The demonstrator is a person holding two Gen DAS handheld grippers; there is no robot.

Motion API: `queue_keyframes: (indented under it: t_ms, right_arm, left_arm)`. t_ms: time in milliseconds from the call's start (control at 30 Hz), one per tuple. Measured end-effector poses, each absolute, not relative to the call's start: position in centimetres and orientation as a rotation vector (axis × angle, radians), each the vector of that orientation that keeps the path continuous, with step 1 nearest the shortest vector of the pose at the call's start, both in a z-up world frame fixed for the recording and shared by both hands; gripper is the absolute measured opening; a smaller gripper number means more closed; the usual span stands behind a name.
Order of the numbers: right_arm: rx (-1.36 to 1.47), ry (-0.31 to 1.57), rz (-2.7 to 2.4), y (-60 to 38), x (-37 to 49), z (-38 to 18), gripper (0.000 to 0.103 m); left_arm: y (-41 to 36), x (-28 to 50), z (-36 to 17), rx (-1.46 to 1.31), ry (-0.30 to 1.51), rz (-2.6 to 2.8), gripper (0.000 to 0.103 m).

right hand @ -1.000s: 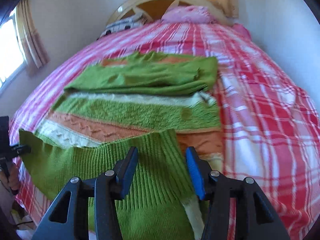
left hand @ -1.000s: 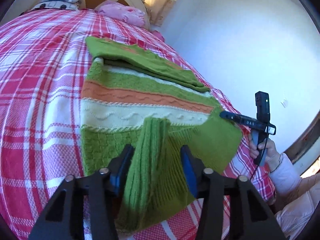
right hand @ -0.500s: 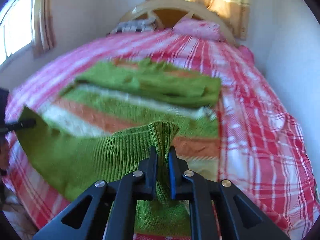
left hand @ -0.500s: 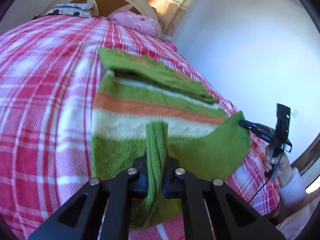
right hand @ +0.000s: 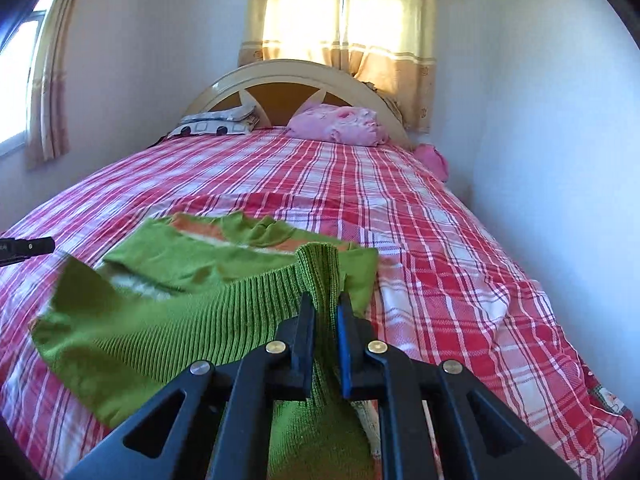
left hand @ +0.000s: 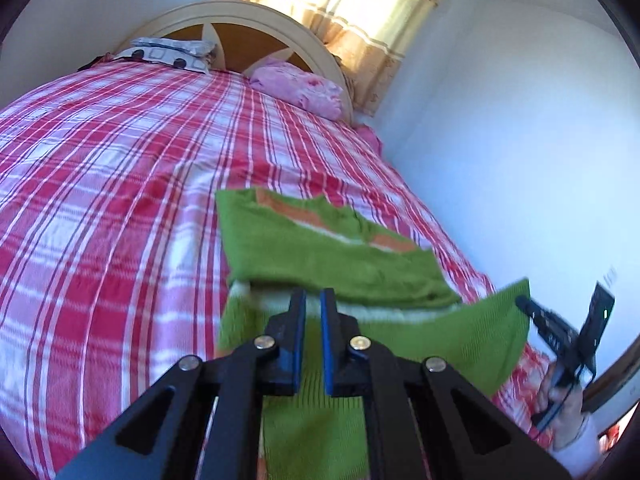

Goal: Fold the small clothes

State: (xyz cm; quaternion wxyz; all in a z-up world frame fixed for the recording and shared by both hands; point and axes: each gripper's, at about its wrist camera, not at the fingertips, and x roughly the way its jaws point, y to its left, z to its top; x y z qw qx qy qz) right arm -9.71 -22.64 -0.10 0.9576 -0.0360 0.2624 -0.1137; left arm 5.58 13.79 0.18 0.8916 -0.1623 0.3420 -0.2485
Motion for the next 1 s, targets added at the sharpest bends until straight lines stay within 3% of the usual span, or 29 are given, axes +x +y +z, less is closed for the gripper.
queue_keyframes:
  t_ms: [233,267,367,433,733,833,900,1000]
  right_arm:
    - [-0.086,0.603,-0.225,-23.4,-7.4,-1.5,0.009]
    - [-0.087,0.605,-0.223,-23.5,-7.4,-1.6,0.009]
    - [-0.068,0.619,-0.223,-24.0,-7.8,-2.1,0.009]
    - [-0.047,0.636,-0.221,-24.4,-8.0,-2.6,0.009]
    - [0.018,0.676,-0.229,-25.1,-9.3,-4.2,0.009]
    - [0.032,0.682,-0.229,-25.3,-9.6,-4.4,0.009]
    - [0.039,0.687,-0.233,-25.4,-9.7,-4.6,0.009]
    - [0.049,0.690,-0.236,-25.4,-9.9,-4.8,0.009]
  left_arm:
    - [13.0,9.1,-1.2,-0.292,0.833,-0.523,0.010]
    - [12.9,9.1,-1.9,-0.279,0.871,-0.545,0.016]
    - [12.9,8.4,-3.5,-0.243,0.936,-0.552,0.048]
    - [12.7,7.3,-4.5,-0.207,0.958,-0.554,0.055]
    - [10.4,5.5,-6.5,-0.071,0.986,-0.512,0.055]
    - [9.6,5.2,-6.6,-0.035,0.979,-0.500,0.050]
    - [8.9,4.6,-6.5,0.017,0.963,-0.501,0.022]
    - [9.0,4.3,-6.4,0.002,0.952,-0.501,0.016]
